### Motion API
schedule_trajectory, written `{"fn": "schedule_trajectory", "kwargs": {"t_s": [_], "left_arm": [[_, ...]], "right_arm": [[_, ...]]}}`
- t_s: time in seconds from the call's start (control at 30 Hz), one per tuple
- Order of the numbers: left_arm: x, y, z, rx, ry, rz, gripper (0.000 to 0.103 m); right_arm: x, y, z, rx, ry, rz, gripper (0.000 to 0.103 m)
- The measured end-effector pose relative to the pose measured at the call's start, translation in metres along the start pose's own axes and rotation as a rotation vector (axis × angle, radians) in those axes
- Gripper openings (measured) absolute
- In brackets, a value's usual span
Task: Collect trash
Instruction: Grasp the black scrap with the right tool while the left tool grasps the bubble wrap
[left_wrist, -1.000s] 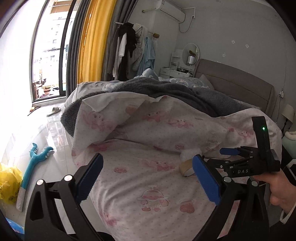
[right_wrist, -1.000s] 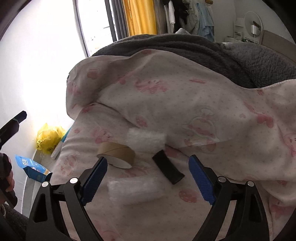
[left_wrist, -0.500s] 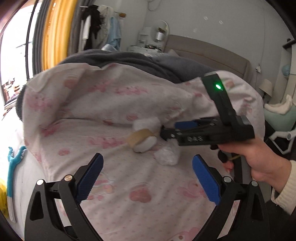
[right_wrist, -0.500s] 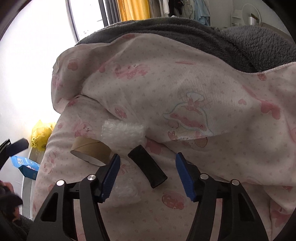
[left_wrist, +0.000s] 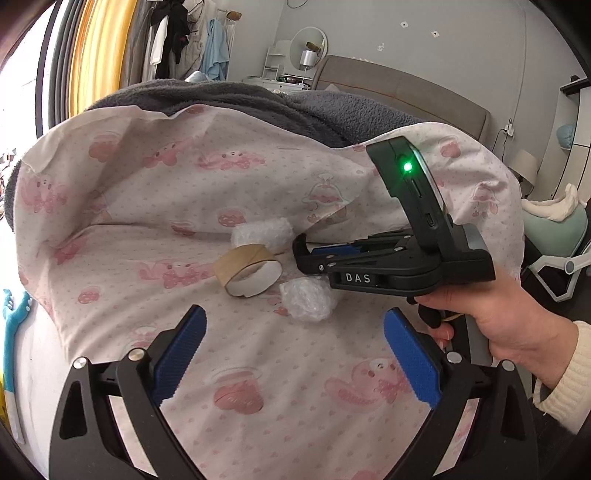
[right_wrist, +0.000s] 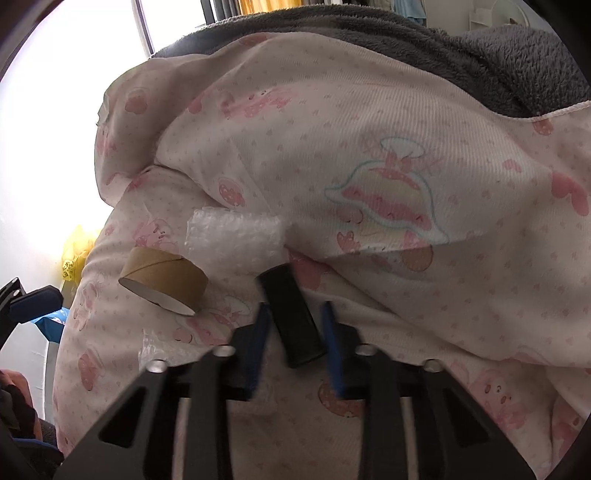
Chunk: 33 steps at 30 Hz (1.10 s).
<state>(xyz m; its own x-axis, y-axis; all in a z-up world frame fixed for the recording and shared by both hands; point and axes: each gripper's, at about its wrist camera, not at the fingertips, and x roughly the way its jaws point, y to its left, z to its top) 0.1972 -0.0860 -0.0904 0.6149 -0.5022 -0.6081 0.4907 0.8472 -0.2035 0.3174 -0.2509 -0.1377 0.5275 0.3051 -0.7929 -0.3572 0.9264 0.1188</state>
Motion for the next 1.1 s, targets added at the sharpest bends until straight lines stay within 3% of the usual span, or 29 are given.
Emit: {"fn": "schedule_trajectory", "kwargs": {"t_s": [0.33, 0.7, 1.1], "left_arm": [[0.026, -0.008, 0.003, -0.02, 0.039, 0.026, 0.098], [0.048, -0.015, 0.008, -0.115, 0.084, -0.011, 0.098], [0.082, -0.021, 0.016, -0.133, 0.126, 0.091, 0.096]], "right_arm": [[-0.026, -0.018, 0.003, 0.04, -0.049, 0.044, 0.021], [-0.06, -0.031, 0.004, 0.069, -0.115, 0.043, 0.021], [-0.066, -0.04, 0.0, 0.079, -0.119, 0.037, 0.021]]}}
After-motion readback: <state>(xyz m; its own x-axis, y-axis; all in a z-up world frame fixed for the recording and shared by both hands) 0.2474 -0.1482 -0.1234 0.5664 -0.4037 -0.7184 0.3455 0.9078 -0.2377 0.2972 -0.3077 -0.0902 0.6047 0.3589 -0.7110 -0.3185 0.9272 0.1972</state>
